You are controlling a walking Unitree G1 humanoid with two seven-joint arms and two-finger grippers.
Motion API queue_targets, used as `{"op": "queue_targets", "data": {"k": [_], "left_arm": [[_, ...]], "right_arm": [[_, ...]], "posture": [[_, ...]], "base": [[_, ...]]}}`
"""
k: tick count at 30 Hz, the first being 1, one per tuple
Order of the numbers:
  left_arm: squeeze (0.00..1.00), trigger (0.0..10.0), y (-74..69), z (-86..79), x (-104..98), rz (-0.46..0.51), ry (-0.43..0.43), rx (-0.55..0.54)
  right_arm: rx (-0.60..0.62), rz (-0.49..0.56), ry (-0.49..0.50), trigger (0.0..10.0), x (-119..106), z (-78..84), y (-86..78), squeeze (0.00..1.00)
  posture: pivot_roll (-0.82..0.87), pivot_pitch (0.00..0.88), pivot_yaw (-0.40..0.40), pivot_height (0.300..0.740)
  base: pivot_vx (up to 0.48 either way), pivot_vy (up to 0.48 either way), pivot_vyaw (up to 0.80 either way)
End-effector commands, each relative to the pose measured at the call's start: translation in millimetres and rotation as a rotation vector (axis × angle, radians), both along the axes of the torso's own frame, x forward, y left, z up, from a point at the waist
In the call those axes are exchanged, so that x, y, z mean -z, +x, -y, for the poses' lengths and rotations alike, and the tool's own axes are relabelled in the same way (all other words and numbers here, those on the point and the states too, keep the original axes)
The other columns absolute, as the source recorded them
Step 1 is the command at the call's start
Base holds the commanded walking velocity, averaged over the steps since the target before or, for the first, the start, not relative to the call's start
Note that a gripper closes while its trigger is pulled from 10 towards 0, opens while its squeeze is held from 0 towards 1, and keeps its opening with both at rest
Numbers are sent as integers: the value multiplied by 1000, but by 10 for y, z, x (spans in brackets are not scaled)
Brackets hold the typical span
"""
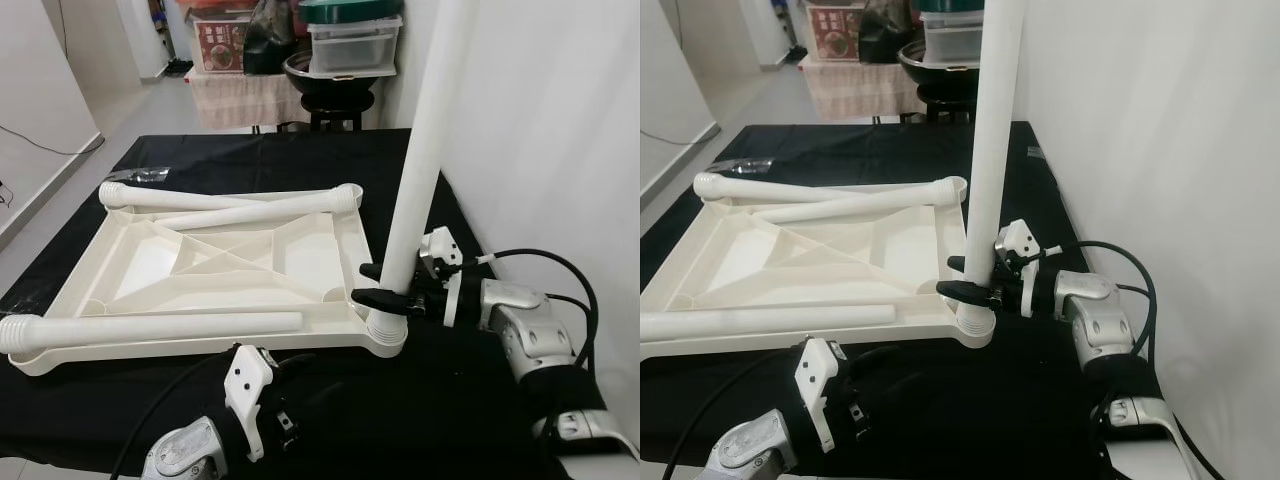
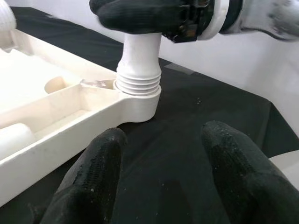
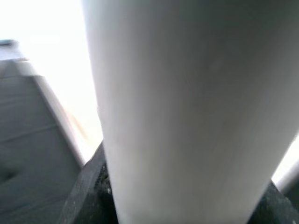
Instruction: Building children table
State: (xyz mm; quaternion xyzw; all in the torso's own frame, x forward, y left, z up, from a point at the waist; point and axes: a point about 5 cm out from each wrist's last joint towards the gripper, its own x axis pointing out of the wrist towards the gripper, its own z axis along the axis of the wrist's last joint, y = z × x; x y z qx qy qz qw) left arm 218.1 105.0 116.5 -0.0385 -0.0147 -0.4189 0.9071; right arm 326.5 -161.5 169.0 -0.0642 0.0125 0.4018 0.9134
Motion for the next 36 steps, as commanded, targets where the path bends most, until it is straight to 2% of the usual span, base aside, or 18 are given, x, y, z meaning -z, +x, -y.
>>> {"op": "queue_targets", "data": {"k": [1, 2, 3, 5, 6, 13, 14, 15, 16, 18, 19, 20, 24, 25, 26, 33, 35, 36], "left_arm": [[0, 10000, -13, -17, 11, -9, -9, 3], [0, 10000, -13, -17, 11, -9, -9, 3], [0, 10000, -8, -31, 5, -9, -11, 1], [0, 10000, -8, -31, 5, -9, -11, 1], [0, 10000, -2, -46, 9, -11, -11, 3], [0, 10000, 5, -48, 23, -39, -37, 45], [0, 10000, 11, -54, 21, -41, -44, 34], [0, 10000, 11, -54, 21, -41, -44, 34], [0, 10000, 14, -55, 18, -41, -48, 27], [0, 10000, 16, -55, 16, -41, -50, 23], [0, 10000, 26, -49, 11, -40, -52, 21], [0, 10000, 33, -46, 8, -40, -53, 21], [0, 10000, 43, -40, 4, -40, -56, 22], [0, 10000, 46, -37, 3, -39, -57, 22], [0, 10000, 49, -35, 2, -37, -57, 21], [0, 10000, 60, -32, -4, -35, -60, 14], [0, 10000, 59, -29, -8, -34, -61, 12], [0, 10000, 59, -29, -8, -34, -61, 12]], "right_arm": [[323, -87, -1, 0, 210, 14, -57, 0], [323, -87, -1, 0, 210, 14, -57, 0], [370, -105, -25, 0, 376, -200, -286, 0], [370, -105, -25, 0, 376, -200, -286, 0], [369, -113, -26, 0, 424, -308, -382, 0], [287, -111, -55, 0, 489, -348, -343, 0], [245, -114, -10, 10000, 414, -373, -335, 349], [245, -114, -10, 10000, 414, -373, -335, 349], [190, -93, 22, 10000, 319, -382, -319, 1000], [150, -78, 41, 10000, 253, -388, -309, 1000], [33, -30, 72, 10000, 106, -392, -275, 1000], [-2, -28, 92, 10000, 61, -373, -245, 1000], [-47, -8, 71, 10000, -26, -315, -194, 1000], [-85, 0, 33, 10000, -61, -275, -153, 212], [-118, 17, 2, 10000, -104, -238, -116, 0], [-200, 15, 21, 10000, -241, -86, 36, 0], [-230, -10, 48, 3451, -230, -37, 49, 0], [-230, -10, 48, 3451, -230, -37, 49, 0]], "posture": [[-94, 100, -14, 740], [-94, 100, -14, 740], [-97, 115, 8, 740], [-97, 115, 8, 740], [-116, 104, 27, 740], [-112, 90, 23, 740], [-105, 88, 30, 740], [-105, 88, 30, 740], [-102, 89, 29, 740], [-101, 90, 28, 740], [-100, 91, 31, 740], [-100, 90, 30, 740], [-92, 91, 28, 740], [-88, 88, 24, 740], [-87, 88, 23, 740], [-83, 89, 15, 740], [-81, 93, 14, 740], [-81, 93, 14, 740]], "base": [[0, 0, 0], [0, 0, 0], [0, 0, 0], [0, 0, 0], [0, 0, 0], [0, 0, 0], [0, 0, 0], [0, 0, 0], [0, 0, 0], [0, 0, 0], [0, 0, 0], [0, 0, 0], [0, 0, 0], [0, 0, 0], [0, 0, 0], [0, 0, 0], [0, 0, 0], [0, 0, 0]]}}
